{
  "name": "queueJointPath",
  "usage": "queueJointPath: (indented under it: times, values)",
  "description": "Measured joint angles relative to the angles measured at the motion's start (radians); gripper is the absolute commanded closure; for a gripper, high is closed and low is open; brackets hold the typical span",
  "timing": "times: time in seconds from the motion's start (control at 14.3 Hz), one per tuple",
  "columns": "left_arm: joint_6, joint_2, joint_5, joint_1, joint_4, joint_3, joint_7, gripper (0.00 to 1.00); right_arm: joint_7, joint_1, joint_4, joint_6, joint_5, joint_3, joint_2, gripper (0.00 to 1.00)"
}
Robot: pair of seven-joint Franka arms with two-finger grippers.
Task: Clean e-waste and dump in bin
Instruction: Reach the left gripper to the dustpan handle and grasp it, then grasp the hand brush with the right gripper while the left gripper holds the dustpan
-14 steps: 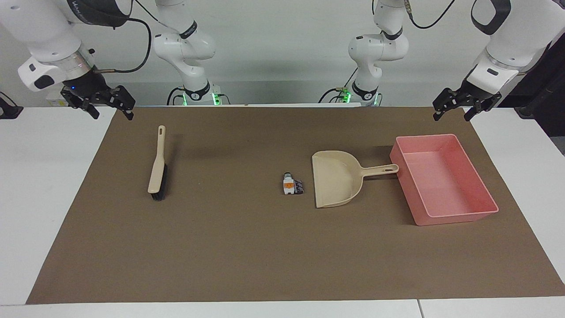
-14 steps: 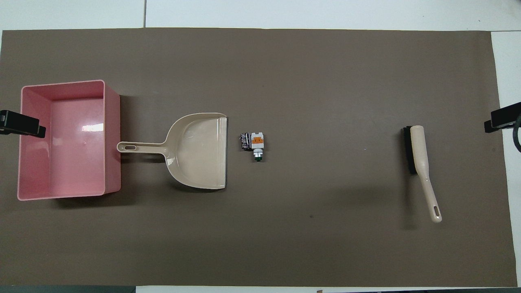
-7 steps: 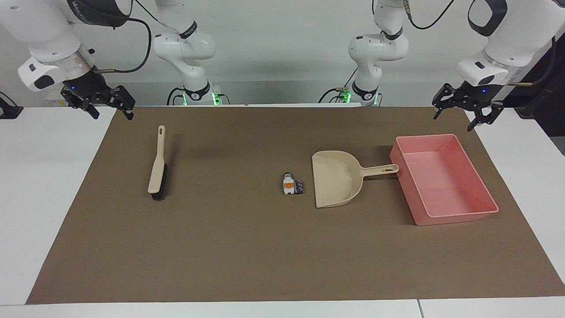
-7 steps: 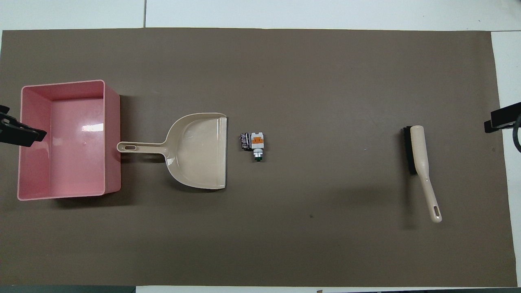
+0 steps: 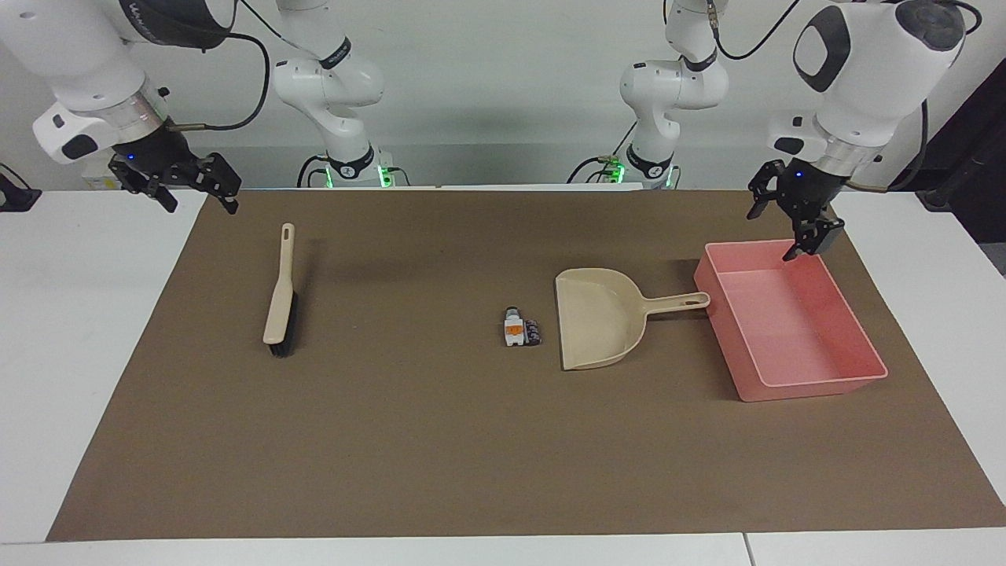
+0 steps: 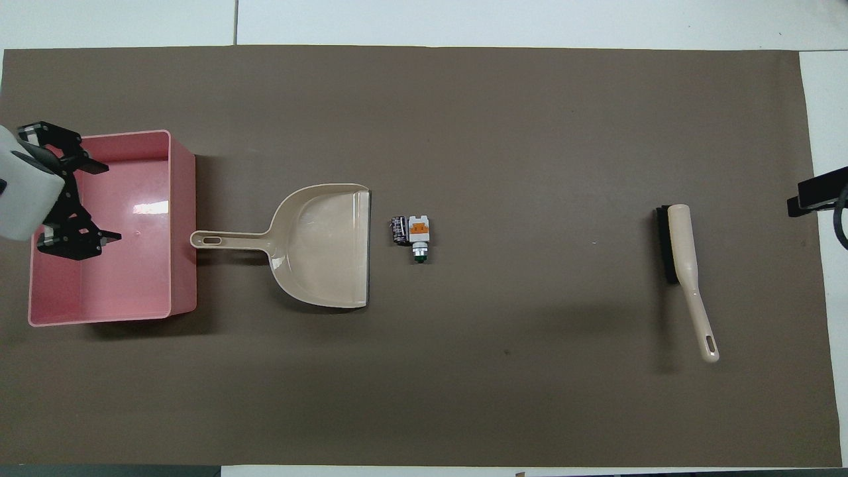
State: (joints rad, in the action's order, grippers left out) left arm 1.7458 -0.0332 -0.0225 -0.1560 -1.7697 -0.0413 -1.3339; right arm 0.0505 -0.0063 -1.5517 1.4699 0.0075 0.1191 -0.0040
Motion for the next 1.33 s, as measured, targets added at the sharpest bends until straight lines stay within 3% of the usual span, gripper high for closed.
queueJointPath:
  times: [0.56, 0.77, 1.05, 1.33]
  values:
    - [0.360, 0.047, 0.010, -0.140, -0.325, 0.002, 0.012, 0.02, 0.000, 0.003, -0.029, 0.000, 0.000, -0.001, -0.012, 0.01]
    - [0.461, 0.073, 0.048, -0.174, -0.411, 0.002, 0.079, 0.03, 0.016, 0.010, -0.086, 0.012, 0.001, -0.003, -0.038, 0.01]
    - [0.507, 0.078, 0.052, -0.177, -0.441, 0.000, 0.084, 0.11, 0.090, 0.010, -0.312, 0.170, 0.002, -0.001, -0.123, 0.01]
    - [0.527, 0.078, 0.054, -0.180, -0.450, 0.001, 0.087, 0.11, 0.105, 0.005, -0.540, 0.309, 0.002, -0.001, -0.170, 0.01]
